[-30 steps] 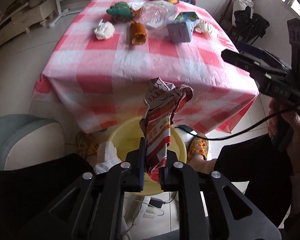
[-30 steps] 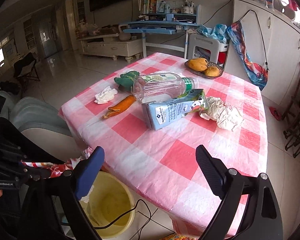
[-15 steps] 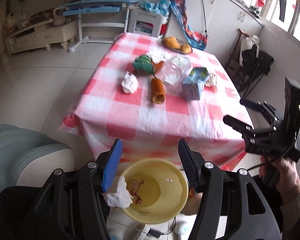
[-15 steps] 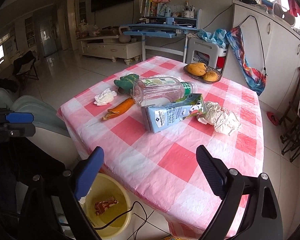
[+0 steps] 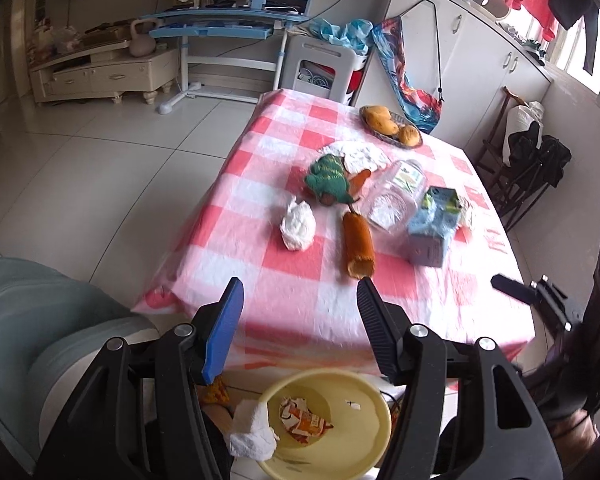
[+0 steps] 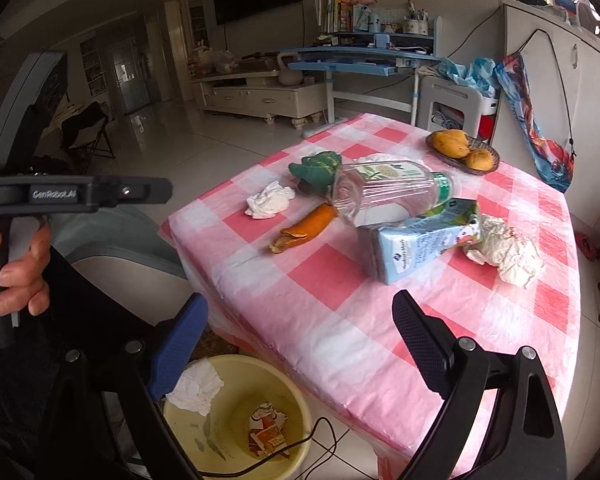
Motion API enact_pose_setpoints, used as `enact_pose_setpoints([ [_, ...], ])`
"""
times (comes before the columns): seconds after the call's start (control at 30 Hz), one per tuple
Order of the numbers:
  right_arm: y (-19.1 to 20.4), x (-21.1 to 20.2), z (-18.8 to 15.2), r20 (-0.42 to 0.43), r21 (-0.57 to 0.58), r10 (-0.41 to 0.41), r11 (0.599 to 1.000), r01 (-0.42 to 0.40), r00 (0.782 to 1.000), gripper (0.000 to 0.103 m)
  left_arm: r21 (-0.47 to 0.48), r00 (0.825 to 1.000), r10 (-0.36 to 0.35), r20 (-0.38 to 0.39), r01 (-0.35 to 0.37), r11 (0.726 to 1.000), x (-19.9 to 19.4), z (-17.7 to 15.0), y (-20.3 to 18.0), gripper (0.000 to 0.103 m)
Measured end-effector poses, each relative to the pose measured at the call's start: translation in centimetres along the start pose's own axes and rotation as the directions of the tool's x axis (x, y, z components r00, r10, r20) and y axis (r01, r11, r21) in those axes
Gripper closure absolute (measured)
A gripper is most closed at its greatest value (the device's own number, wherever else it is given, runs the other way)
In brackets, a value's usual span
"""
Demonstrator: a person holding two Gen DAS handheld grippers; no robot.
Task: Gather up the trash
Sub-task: 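Grasp the orange peel with the right tool while the left tool grasps a crumpled white tissue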
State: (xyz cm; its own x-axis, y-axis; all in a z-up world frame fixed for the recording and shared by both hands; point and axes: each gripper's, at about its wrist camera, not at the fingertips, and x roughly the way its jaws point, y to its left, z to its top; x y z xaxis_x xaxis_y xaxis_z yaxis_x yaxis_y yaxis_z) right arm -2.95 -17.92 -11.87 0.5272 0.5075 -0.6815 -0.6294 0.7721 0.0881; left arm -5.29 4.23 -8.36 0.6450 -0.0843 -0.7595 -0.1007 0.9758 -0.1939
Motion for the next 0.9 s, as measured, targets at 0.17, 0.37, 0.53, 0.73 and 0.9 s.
enact_pose_setpoints([
  [0.17, 1.5, 3.5, 1.4, -0.045, -0.003, 0.034, 0.999, -0.035, 0.998, 0.02, -0.022, 1.0, 0.007, -0.03, -0.008, 1.0, 3.2, 2.6, 0.4, 0.046],
  [0.37, 2.2, 7.2, 2.9, -0.077, 0.013, 0.01, 1.0, -0.009, 0.997, 0.027, -0.127, 0.999, -0.009, -0.053, 0.002, 0.992, 5.5, 4.1, 2.4, 0.046],
  [0.53, 0.9, 9.4, 3.7, -0.09, 0.074, -0.021, 0.997, 0.028, 0.996, 0.032, -0.194, 0.998, -0.01, -0.055, 0.0, 0.981, 5.2, 4.3, 4.2, 0.046],
  [0.73, -0.3, 11.2, 3.9, -0.117, 0.119, -0.045, 0.991, 0.059, 0.992, 0.053, -0.135, 0.997, -0.02, -0.073, 0.01, 0.991, 5.7, 4.2, 2.5, 0.046],
  [0.9, -0.4, 10.8, 3.6, -0.127, 0.092, -0.051, 0.994, 0.063, 0.991, 0.071, -0.122, 0.991, 0.013, -0.13, -0.029, 0.992, 8.5, 4.4, 1.8, 0.046],
])
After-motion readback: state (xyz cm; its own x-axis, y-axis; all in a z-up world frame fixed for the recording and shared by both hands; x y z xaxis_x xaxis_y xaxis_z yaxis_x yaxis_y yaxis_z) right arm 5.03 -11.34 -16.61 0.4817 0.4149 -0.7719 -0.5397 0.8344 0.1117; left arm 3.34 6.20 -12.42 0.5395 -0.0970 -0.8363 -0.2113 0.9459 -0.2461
